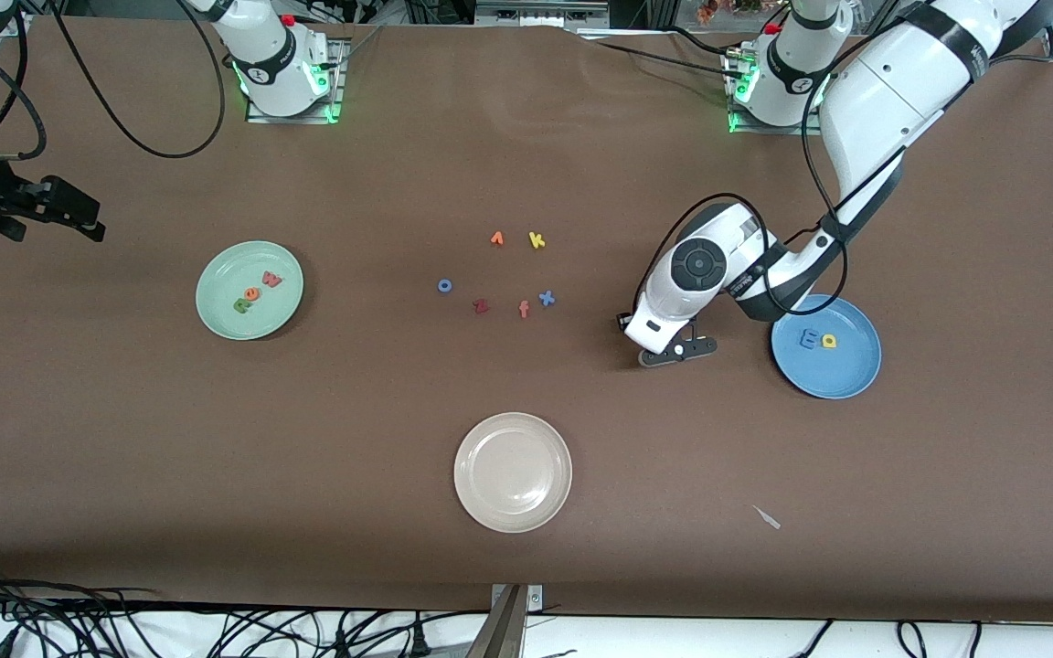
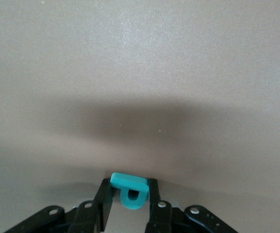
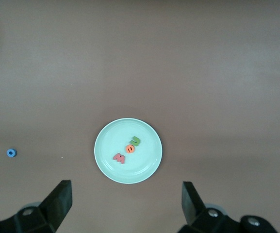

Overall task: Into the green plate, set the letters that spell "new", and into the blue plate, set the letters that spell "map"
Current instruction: 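Carry the teal P onto the blue plate and open the left gripper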

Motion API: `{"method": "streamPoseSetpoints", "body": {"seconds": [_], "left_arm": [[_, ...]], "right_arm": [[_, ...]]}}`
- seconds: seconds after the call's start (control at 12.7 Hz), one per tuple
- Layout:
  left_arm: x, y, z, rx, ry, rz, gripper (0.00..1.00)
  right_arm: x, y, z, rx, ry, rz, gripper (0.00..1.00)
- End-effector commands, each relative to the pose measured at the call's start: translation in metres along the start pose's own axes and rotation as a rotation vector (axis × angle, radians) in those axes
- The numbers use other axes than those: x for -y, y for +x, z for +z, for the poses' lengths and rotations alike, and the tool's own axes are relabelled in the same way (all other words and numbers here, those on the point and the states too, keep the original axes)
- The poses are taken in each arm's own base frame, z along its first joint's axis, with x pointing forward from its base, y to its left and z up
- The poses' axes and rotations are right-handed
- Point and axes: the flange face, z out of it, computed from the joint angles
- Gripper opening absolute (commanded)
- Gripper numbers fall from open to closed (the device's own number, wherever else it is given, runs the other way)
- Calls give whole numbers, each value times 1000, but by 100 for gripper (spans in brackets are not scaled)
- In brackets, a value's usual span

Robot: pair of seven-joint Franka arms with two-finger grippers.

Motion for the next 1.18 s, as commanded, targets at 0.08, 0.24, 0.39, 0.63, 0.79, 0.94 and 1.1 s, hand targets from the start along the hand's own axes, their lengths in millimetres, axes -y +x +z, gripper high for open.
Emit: {"method": "streamPoseSetpoints", "body": {"seconds": [0.08, 0.24, 0.39, 0.63, 0.79, 0.94, 1.1], "left_arm": [[7, 9, 13, -12, 25, 19, 30], [7, 9, 13, -13, 25, 19, 29], [10, 16, 3, -22, 30, 41, 26], [36, 36, -16, 35, 110, 122, 25], [63, 59, -38, 105, 113, 182, 25], [100, 83, -63, 166, 125, 256, 25], [138, 104, -87, 222, 141, 330, 25]], "right_arm": [[3, -2, -3, -2, 12, 14, 100], [2, -2, -3, -2, 12, 14, 100], [2, -3, -3, -2, 12, 14, 100], [2, -3, -2, 3, 12, 14, 100], [2, -4, -2, 4, 12, 14, 100], [2, -4, -2, 4, 12, 14, 100], [2, -4, -3, 4, 12, 14, 100]]}}
